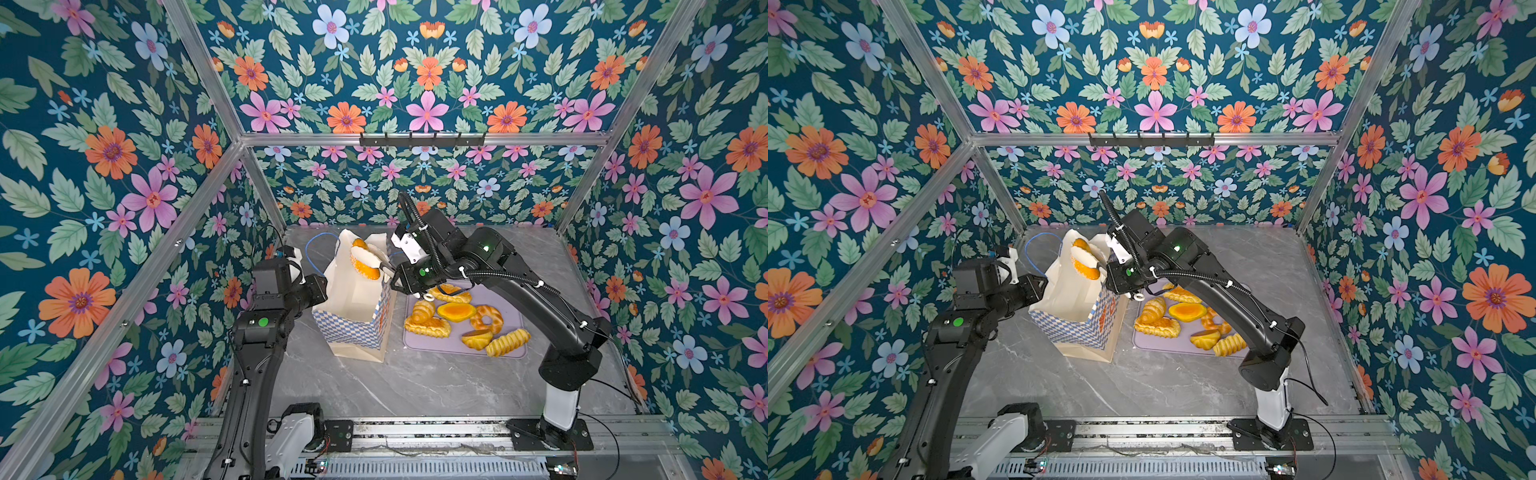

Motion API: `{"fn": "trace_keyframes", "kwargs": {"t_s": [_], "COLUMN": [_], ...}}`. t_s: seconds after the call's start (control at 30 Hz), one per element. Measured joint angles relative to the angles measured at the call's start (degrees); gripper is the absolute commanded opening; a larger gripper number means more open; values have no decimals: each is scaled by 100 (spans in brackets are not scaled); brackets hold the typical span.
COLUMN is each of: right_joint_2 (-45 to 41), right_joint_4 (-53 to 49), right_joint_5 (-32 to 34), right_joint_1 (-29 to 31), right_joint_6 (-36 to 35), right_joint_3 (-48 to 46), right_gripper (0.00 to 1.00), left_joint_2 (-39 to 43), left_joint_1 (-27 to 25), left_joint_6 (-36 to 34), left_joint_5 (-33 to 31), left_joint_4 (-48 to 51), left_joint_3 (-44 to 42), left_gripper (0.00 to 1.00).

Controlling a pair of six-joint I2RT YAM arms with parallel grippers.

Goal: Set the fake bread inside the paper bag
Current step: 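Lower the bun into the bag opening and release it from the tongs, then swing the tongs with the right gripper back over the bread tray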

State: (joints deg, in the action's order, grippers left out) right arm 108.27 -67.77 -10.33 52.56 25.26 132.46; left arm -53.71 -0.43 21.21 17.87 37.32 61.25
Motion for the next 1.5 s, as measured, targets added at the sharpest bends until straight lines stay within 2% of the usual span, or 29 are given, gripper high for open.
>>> {"fn": "trace_keyframes", "kwargs": {"t_s": [0.1,0.37,0.7,0.93,1.13,1.5], "right_joint_2": [0,0,0,-205,-542,-1478], "right_joint_4": [0,13,26,33,44,157], "right_joint_5": [-2,-7,-11,9,315,964], "right_joint_1": [0,0,0,0,0,-140], "right_joint_6": [0,0,0,-4,-44,-144], "right_joint_3": [0,0,66,118,39,-872], "right_gripper": [40,45,44,42,41,41], "left_joint_2": [0,-55,-57,9,24,48], "left_joint_1": [0,0,0,0,0,0], "left_joint_6": [4,4,11,92,92,114], "left_joint_5": [2,31,81,79,59,-7], "left_joint_4": [-2,0,-7,-2,-2,15], "left_joint_3": [-28,-114,-118,-127,-149,-129], "left_gripper": [39,30,19,18,18,19]}}
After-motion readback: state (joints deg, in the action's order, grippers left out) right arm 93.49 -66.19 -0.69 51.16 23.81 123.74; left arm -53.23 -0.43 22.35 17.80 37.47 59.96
